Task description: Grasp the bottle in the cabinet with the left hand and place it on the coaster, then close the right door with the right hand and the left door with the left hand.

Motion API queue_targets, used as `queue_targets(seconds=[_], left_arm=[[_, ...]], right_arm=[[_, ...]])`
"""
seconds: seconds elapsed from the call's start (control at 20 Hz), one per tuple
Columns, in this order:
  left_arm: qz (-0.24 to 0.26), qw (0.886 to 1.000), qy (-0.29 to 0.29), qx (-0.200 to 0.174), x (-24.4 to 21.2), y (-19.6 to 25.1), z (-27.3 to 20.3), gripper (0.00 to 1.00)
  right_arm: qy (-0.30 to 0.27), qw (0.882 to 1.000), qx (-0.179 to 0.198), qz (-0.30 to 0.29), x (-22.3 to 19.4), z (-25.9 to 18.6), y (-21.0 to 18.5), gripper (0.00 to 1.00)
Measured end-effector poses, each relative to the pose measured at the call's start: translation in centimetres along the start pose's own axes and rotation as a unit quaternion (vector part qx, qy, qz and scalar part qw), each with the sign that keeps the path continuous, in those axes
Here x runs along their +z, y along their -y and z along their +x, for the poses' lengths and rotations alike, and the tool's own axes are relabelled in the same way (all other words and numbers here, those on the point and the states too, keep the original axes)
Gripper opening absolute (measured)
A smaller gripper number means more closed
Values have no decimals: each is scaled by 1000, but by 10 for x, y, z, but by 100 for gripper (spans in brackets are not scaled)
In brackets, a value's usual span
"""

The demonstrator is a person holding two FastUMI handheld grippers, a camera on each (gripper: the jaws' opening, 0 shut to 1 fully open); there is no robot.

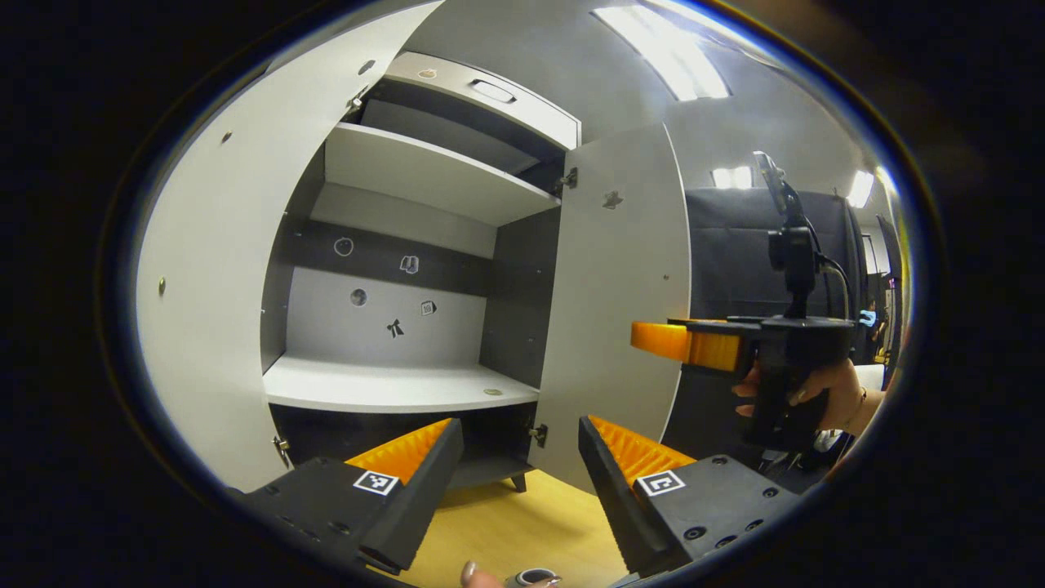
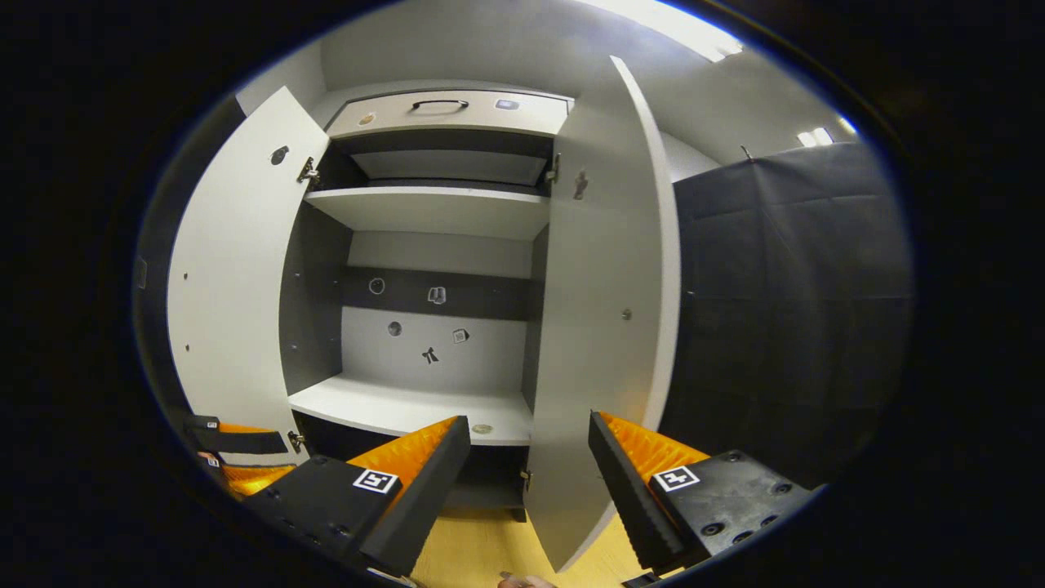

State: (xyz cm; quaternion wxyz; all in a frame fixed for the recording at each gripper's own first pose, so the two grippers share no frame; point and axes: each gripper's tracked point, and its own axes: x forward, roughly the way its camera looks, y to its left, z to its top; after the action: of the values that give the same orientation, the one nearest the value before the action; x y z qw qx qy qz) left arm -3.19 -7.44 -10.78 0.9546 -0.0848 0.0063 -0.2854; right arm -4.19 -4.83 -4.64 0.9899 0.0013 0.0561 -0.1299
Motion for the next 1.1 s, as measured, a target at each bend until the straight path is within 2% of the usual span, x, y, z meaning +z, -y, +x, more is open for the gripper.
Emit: queue_targets(seconds=[0.1,0.25,0.3,0.35,0.45,0.7,0.95,1.1], left_arm=[[2,1000,-3,-13,6,2,10,90],[-3,1000,-20,-22,1,5,26,90],[-8,999,-28,-21,-1,5,31,86],[-15,999,-34,-18,-4,5,36,90],[-27,999,-37,-9,-3,6,45,90],[-8,999,-32,43,6,3,60,90],[-19,995,-27,94,13,-3,57,90],[-1,990,-29,141,16,-15,43,90]], right_arm=[[-2,999,-35,6,-1,-18,28,94],[5,996,-87,5,-1,-38,75,97],[8,995,-102,3,-2,-42,91,97],[10,994,-112,3,-2,-41,104,97],[7,993,-116,1,-5,-33,125,97],[3,998,-57,10,-10,13,137,98],[-11,999,38,30,-16,41,115,95],[-22,995,81,60,-19,44,96,94]])
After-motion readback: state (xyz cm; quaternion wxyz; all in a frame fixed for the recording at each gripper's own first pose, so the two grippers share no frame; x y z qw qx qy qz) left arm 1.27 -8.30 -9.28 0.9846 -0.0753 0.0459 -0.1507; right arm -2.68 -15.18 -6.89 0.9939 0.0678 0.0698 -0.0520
